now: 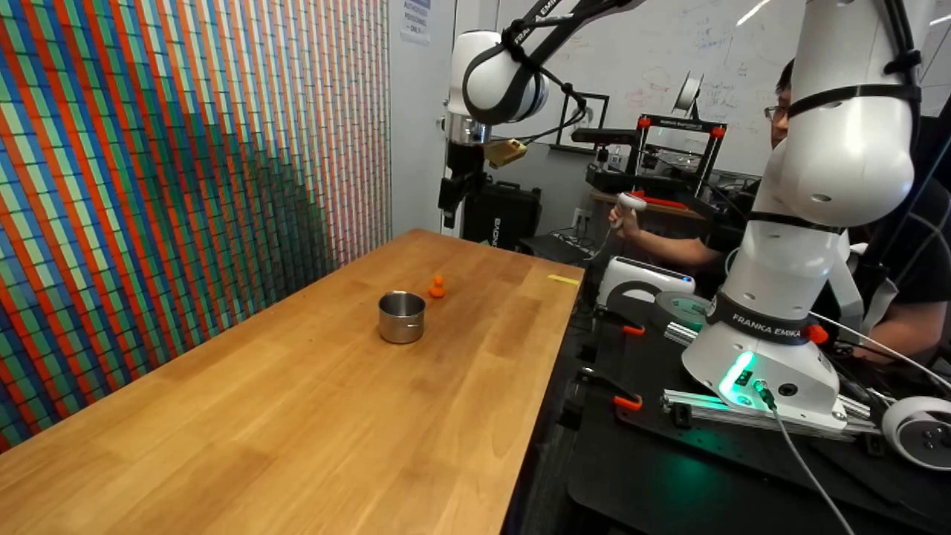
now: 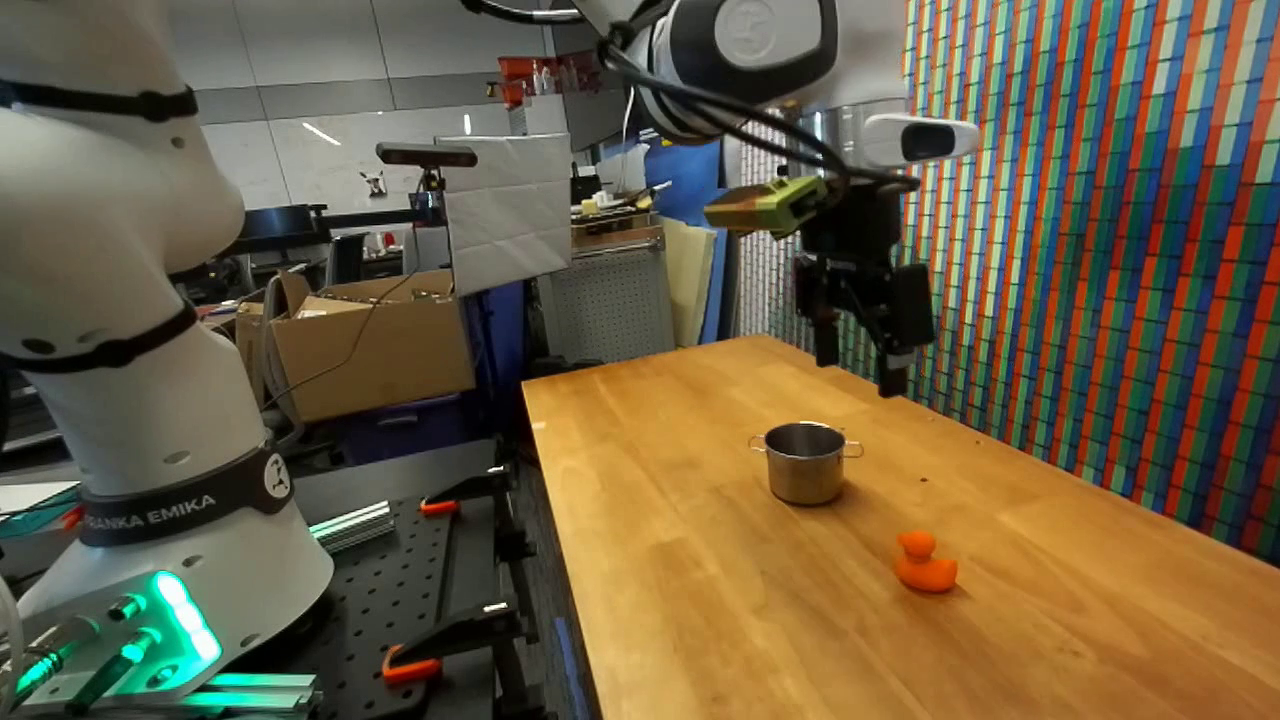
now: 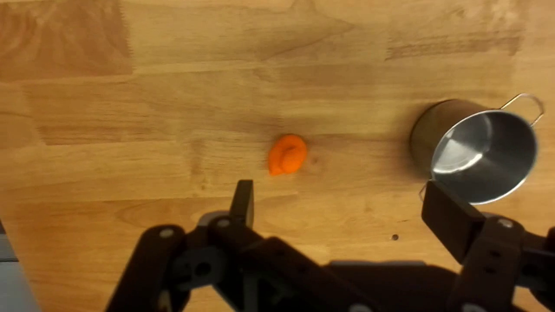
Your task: Place the orange rubber duck inside the silver pot
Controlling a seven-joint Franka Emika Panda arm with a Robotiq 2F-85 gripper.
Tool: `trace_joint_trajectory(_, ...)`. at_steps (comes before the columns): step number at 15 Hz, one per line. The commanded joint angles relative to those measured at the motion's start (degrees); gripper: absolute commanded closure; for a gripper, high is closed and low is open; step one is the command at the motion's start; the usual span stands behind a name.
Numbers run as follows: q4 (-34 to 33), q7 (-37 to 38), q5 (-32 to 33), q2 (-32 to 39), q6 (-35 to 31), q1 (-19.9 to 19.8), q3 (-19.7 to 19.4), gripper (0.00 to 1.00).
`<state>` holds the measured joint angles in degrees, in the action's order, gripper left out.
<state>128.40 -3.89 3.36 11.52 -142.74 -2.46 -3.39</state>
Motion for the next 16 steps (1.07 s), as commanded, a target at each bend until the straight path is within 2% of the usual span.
trace_joint_trajectory(1,-3.18,7.32,-0.73,5.57,-5.33,-1.18,-2.19,0.0)
trace_joint_trajectory(4,-2.42,13.36,-1.73,7.48,-7.35,-1.67,-4.17,0.0)
trace_joint_trajectory(6,-2.42,16.63,-4.26,8.35,-4.46,-1.92,-4.27,0.0)
trace_joint_trajectory(7,-1.31,13.42,-2.11,7.24,-5.82,-1.77,-4.25,0.0)
trace_joint_trajectory(10,-1.31,15.49,-3.34,8.28,-5.73,-1.8,-4.38,0.0)
trace_joint_trajectory(11,0.1,20.96,-1.53,9.76,-10.04,-0.05,-6.15,0.0)
trace_joint_trajectory(13,1.33,27.13,-1.35,12.23,-15.14,1.55,-7.41,0.0)
trace_joint_trajectory(16,1.2,33.25,-2.73,16.51,-21.25,4.65,-9.15,0.0)
